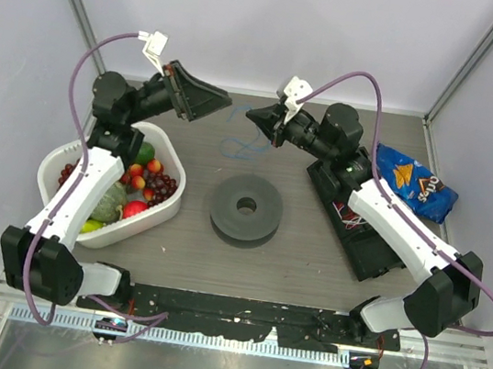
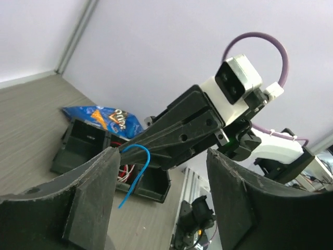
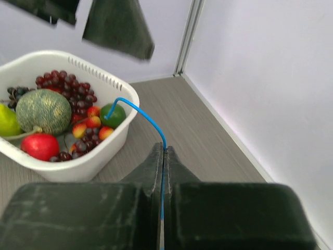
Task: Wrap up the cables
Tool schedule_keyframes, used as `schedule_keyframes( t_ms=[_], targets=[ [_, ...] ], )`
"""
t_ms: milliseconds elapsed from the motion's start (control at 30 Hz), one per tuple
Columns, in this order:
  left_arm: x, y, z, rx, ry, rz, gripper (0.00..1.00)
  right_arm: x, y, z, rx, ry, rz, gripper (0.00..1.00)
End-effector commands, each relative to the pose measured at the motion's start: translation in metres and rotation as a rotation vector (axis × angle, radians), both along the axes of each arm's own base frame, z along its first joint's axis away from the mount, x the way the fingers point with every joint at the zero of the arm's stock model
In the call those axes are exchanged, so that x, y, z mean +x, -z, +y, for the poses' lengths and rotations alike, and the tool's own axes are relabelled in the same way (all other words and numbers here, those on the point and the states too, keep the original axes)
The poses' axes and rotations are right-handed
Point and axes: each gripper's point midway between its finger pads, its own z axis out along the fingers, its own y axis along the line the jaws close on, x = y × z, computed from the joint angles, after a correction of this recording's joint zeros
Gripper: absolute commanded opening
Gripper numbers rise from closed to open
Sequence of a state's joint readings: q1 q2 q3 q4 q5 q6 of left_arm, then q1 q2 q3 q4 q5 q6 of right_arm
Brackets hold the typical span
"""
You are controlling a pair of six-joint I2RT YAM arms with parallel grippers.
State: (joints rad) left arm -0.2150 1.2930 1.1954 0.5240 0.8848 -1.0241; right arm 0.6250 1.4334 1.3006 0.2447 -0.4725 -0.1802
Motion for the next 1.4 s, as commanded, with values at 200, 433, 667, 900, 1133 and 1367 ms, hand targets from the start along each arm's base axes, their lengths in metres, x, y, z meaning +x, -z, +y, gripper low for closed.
schedule_keyframes(
  t_ms=[200, 433, 667, 900, 1133, 1367],
  targets=[
    [-0.036, 0.033, 0.037, 0.607, 0.025, -0.357, 0.64, -0.027, 0.012, -0.025, -0.287, -0.050, -0.035, 0.01],
    [-0.052, 0.074, 0.017, 0.741, 0.110, -0.401, 0.58, -0.030, 0.005, -0.025, -0.284, -0.055, 0.009, 0.01],
    [-0.045, 0.086, -0.007, 0.732, 0.116, -0.435, 0.48, -0.040, -0.003, -0.018, -0.261, -0.091, 0.033, 0.01],
    [-0.038, 0.080, -0.021, 0.669, 0.114, -0.417, 0.42, -0.050, -0.001, -0.012, -0.273, -0.117, 0.037, 0.01],
    [-0.036, 0.073, -0.024, 0.656, 0.100, -0.417, 0.28, -0.053, 0.003, -0.009, -0.297, -0.123, 0.025, 0.01],
    [-0.037, 0.070, -0.025, 0.643, 0.097, -0.403, 0.03, -0.053, 0.006, -0.009, -0.303, -0.123, 0.025, 0.01]
  ],
)
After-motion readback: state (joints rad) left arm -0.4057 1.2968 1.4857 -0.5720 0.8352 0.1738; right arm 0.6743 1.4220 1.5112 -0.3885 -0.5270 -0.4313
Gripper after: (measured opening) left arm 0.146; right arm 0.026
